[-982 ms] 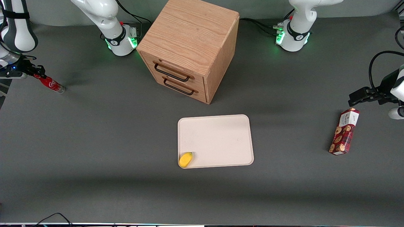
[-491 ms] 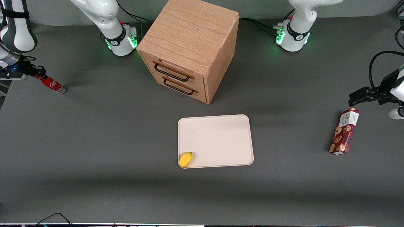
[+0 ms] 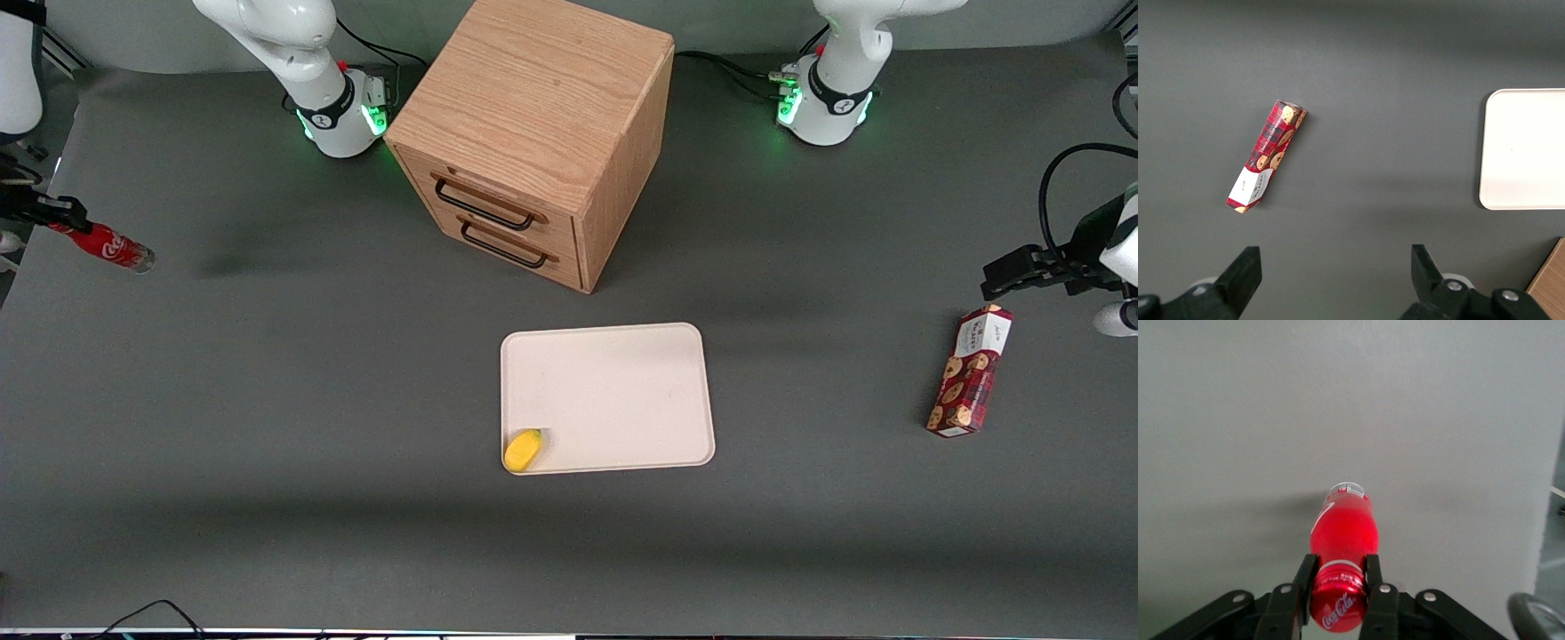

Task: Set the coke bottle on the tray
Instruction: 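Lift the bottle with the right gripper and carry it to the white tray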

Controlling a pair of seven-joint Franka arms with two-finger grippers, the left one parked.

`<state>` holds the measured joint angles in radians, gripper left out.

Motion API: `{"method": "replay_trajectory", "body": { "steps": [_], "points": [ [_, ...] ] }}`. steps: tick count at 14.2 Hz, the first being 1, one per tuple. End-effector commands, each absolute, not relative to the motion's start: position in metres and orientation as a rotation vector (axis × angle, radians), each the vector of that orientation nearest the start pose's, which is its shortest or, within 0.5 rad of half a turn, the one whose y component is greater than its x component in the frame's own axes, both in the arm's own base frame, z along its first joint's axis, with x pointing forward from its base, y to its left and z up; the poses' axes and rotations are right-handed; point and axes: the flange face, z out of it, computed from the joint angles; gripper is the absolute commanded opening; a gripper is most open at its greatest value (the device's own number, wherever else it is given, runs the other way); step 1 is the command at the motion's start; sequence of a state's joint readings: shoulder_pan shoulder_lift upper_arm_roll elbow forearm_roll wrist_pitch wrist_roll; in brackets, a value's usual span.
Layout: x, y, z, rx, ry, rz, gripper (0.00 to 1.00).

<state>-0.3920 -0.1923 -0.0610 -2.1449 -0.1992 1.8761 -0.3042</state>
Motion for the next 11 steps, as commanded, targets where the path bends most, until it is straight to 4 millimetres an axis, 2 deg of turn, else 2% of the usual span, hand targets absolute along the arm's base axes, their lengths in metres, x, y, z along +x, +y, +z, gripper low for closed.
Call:
{"method": "replay_trajectory", "body": {
  "steps": [1,4,7,8,9,11],
  "points": [
    [0.481,-0.171,0.531,-3.289,0.229,0.239,0.0],
    [0.531,-0.077,0.575,-3.207,0.394,0.199,0.0],
    [0.561,0.014,0.605,-3.167,0.45,0.194,0.0],
    [0.571,0.044,0.609,-3.14,0.479,0.208,0.0],
    [0.582,0.07,0.607,-3.115,0.487,0.256,0.0],
    [0.598,0.134,0.603,-3.096,0.496,0.262,0.0]
  ]
}}
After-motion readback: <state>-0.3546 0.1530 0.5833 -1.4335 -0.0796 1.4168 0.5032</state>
